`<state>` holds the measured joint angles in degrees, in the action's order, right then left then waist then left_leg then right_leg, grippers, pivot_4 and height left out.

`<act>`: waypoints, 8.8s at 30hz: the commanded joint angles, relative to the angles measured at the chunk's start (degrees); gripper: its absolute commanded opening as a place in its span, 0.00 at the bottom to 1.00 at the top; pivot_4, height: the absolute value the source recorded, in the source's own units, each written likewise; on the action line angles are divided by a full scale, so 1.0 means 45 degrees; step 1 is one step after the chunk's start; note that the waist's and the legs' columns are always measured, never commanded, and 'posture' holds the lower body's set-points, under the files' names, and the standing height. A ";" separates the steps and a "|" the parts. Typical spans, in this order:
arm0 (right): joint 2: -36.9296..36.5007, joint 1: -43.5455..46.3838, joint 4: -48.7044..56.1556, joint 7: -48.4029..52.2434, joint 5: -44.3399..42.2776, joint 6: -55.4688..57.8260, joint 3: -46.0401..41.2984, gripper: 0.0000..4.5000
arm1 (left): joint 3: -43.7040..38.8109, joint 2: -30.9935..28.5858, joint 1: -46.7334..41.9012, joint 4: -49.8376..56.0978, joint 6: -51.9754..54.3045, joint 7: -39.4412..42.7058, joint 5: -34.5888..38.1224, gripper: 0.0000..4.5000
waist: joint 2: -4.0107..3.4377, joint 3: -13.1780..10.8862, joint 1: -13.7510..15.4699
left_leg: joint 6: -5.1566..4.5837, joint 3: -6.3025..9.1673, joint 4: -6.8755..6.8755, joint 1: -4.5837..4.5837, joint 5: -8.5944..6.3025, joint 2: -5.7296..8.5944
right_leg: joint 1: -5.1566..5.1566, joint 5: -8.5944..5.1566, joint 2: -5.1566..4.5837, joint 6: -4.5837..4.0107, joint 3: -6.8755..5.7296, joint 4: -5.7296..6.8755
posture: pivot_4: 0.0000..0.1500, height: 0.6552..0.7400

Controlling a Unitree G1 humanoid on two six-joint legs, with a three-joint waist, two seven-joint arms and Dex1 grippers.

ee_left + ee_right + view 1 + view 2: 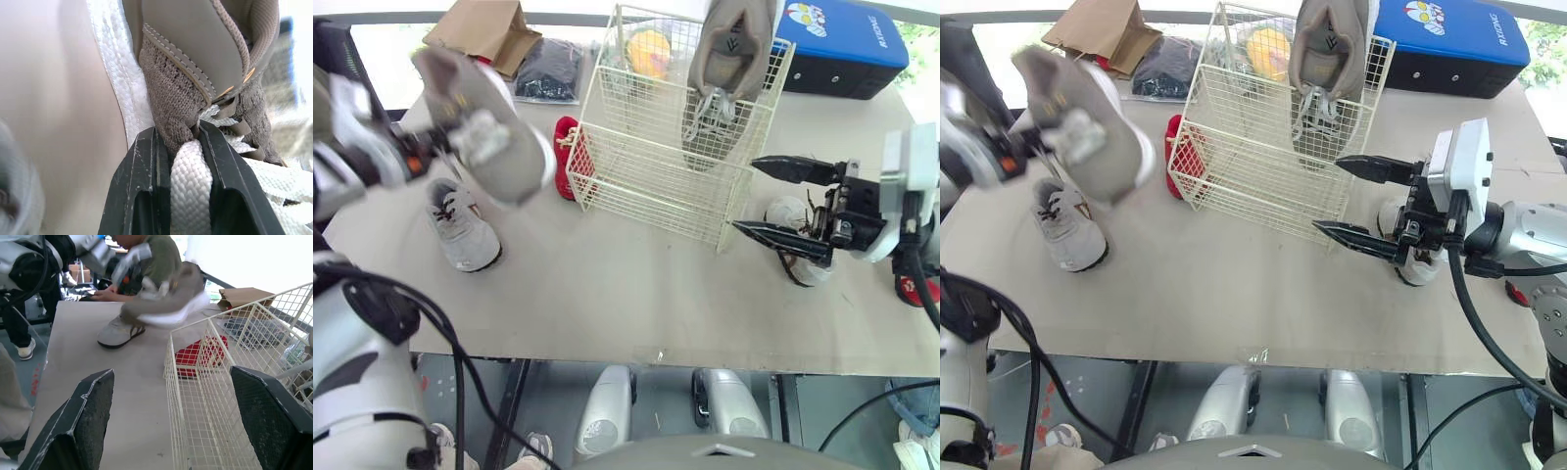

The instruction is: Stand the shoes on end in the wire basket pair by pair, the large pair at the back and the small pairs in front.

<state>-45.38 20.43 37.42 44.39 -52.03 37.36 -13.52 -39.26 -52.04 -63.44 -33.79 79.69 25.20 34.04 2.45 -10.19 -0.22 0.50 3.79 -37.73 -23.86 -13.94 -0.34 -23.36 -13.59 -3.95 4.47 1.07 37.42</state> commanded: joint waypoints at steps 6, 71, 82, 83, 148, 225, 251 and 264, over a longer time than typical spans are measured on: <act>0.0566 0.0160 0.0011 -0.1833 0.0799 -0.0877 -0.0953 0.81 | 0.1984 0.4501 -0.4270 0.1367 -1.1105 -0.0536 -0.1413 0.10 | 0.0000 0.0003 0.0358 | 0.0056 -0.0005 -0.0047 0.0003 0.0032 0.0024 | 0.0021 0.0003 -0.0023 -0.0002 -0.0001 0.0007 | 1.00 1.00; 0.1973 -1.0782 0.3134 -1.1477 0.0273 0.4433 -0.7995 1.00 | 0.8301 0.4306 0.6080 1.3034 -0.5832 0.7518 0.4859 1.00 | -0.0144 0.0065 -0.0093 | -0.0036 -0.0056 -0.0071 0.0260 -0.0021 -0.0022 | 0.0313 -0.0039 0.0027 -0.0056 0.0069 -0.0072 | 1.00 1.00; 0.2235 -0.6927 -0.0151 -1.3992 0.0820 0.7993 -0.6828 1.00 | 0.8966 0.4781 0.5902 1.3448 -0.6612 0.7269 0.4598 1.00 | -0.0212 0.0069 -0.0094 | -0.0064 -0.0072 -0.0041 0.0244 -0.0037 -0.0021 | 0.0310 -0.0039 0.0031 -0.0057 0.0081 -0.0130 | 1.00 1.00; 0.2173 -0.6691 -0.0401 -1.4107 0.1064 0.8293 -0.6776 1.00 | 0.8950 0.4832 0.5863 1.3475 -0.6578 0.7172 0.4662 1.00 | -0.0218 0.0071 -0.0090 | -0.0064 -0.0074 -0.0041 0.0243 -0.0037 -0.0020 | 0.0310 -0.0039 0.0031 -0.0057 0.0082 -0.0131 | 1.00 1.00; -1.2330 -0.5677 -0.1624 -0.4910 -0.7977 -0.5841 -0.1811 0.80 | 0.5987 0.5123 0.1598 0.7937 -0.4053 0.6225 0.3098 0.10 | -0.0291 -0.0084 0.0012 | -0.0007 -0.0039 -0.0106 -0.0212 -0.0008 -0.0006 | -0.0046 -0.0058 -0.0041 0.0007 -0.0023 -0.0138 | 1.00 1.00; 0.2973 0.0119 0.1638 -0.6579 0.4666 0.0060 0.2063 0.98 | 0.4216 0.1697 0.8178 0.7546 -0.6621 0.2117 0.3183 0.83 | -0.0192 0.0013 -0.0086 | -0.0082 -0.0098 -0.0007 0.0162 -0.0040 -0.0016 | 0.0172 0.0006 0.0027 0.0010 0.0084 -0.0060 | 1.00 1.00; -0.0397 -0.1005 0.4772 -0.7813 -0.1585 0.1995 -0.0132 1.00 | 0.5326 0.3387 -0.2229 -0.7891 -1.1001 0.4786 -0.2827 0.01 | -0.0123 -0.0021 0.0182 | -0.0083 -0.0053 -0.0044 -0.0029 -0.0040 0.0010 | 0.0062 0.0007 -0.0012 0.0025 0.0009 -0.0106 | 1.00 1.00; 0.0319 -0.0538 0.2944 -0.5639 -0.0207 0.0475 0.1035 1.00 | 0.4379 0.5918 0.0648 0.3645 -1.5648 0.4550 -0.0845 0.01 | -0.0140 0.0010 0.0176 | -0.0029 -0.0054 -0.0133 -0.0159 -0.0008 0.0015 | -0.0042 0.0014 -0.0024 0.0027 0.0009 -0.0077 | 1.00 1.00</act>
<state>-44.04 16.96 50.12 17.97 -53.89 41.46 -8.60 -21.16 -26.30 -61.92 -21.26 12.84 43.99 30.46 1.82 -10.14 0.58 0.36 3.56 -38.32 -24.52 -13.97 -0.30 -23.55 -13.53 -4.02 4.59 1.11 37.16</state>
